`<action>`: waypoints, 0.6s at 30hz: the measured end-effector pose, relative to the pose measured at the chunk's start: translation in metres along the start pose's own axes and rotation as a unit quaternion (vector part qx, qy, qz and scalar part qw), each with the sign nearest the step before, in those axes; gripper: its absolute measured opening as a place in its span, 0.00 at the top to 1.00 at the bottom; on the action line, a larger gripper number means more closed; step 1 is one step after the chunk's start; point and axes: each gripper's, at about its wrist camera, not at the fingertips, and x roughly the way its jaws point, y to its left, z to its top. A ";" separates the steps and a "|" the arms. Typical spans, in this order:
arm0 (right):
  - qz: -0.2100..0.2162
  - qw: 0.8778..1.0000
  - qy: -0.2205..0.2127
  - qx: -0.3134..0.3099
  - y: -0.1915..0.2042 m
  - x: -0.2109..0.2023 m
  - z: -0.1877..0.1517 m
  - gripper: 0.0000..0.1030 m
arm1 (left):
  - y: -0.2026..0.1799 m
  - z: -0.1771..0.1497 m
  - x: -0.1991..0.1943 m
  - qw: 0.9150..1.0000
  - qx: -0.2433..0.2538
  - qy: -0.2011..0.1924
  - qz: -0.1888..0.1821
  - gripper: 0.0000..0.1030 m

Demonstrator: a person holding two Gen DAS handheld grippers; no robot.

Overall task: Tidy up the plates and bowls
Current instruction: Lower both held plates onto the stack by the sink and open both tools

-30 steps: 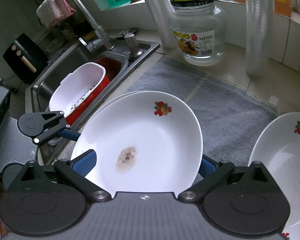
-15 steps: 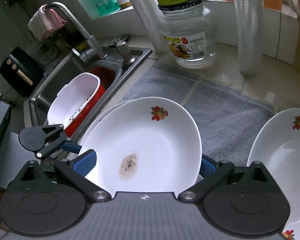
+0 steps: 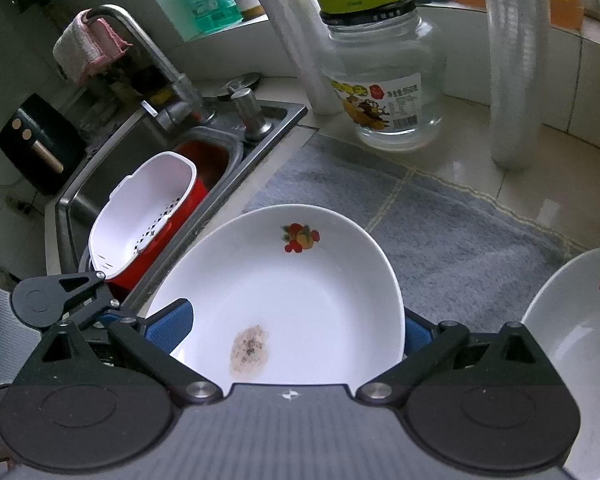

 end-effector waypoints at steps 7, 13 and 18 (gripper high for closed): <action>-0.015 1.000 0.003 -0.016 0.007 -0.002 -0.003 0.00 | 0.000 0.000 0.003 1.000 0.001 -0.001 0.005 0.01; -0.007 1.000 -0.002 -0.004 0.004 -0.011 -0.006 0.00 | -0.003 0.004 0.008 1.000 0.003 0.007 0.012 0.01; -0.007 1.000 -0.010 0.001 0.003 -0.018 -0.008 0.00 | -0.006 0.008 0.013 1.000 0.005 0.023 0.016 0.01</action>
